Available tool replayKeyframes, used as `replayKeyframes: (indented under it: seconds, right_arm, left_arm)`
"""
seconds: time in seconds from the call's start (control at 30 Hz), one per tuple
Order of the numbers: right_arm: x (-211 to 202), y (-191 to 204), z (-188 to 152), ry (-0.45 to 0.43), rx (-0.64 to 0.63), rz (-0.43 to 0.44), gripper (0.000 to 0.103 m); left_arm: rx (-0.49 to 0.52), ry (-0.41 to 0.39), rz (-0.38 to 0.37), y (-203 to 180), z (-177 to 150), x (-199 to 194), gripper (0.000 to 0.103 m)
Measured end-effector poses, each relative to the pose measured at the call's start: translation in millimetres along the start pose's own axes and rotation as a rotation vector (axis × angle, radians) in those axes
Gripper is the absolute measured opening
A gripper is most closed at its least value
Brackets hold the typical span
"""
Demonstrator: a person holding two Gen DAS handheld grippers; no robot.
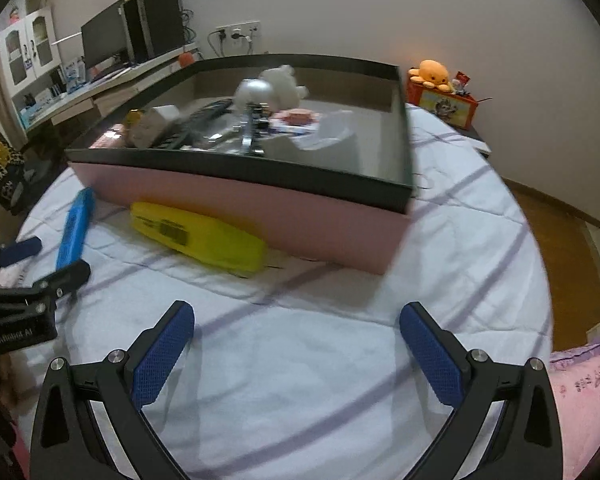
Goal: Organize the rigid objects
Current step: 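Grasp the blue highlighter with the left gripper while the right gripper grasps the yellow highlighter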
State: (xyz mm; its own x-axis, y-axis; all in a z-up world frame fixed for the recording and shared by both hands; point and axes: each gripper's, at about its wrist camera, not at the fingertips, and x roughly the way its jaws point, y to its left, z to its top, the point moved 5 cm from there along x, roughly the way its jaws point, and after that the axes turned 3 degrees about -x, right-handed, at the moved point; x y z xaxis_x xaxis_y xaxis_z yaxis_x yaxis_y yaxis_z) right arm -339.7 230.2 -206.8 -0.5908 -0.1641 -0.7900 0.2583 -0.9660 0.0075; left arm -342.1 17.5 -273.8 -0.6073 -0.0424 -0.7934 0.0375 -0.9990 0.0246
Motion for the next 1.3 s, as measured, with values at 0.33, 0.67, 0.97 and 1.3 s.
replayKeyframes:
  seconds: [0.33,0.67,0.97,1.3]
  right_arm:
    - [10,30,16,0.012,-0.026,0.083,0.091]
    - [14,52,20,0.040,-0.089,0.172,0.051]
    - [17,61,25,0.027,-0.152,0.135,0.043]
    - [23,78,28,0.020,-0.242,0.212,0.033]
  left_arm:
    - [-0.034,-0.016,-0.009,40,-15,-10,0.096]
    - [-0.011,-0.018,-0.052,44,-20,-15,0.096]
    - [0.005,-0.025,-0.083,40,-19,-17,0.096]
    - [0.033,-0.024,-0.096,34,-15,-15,0.096]
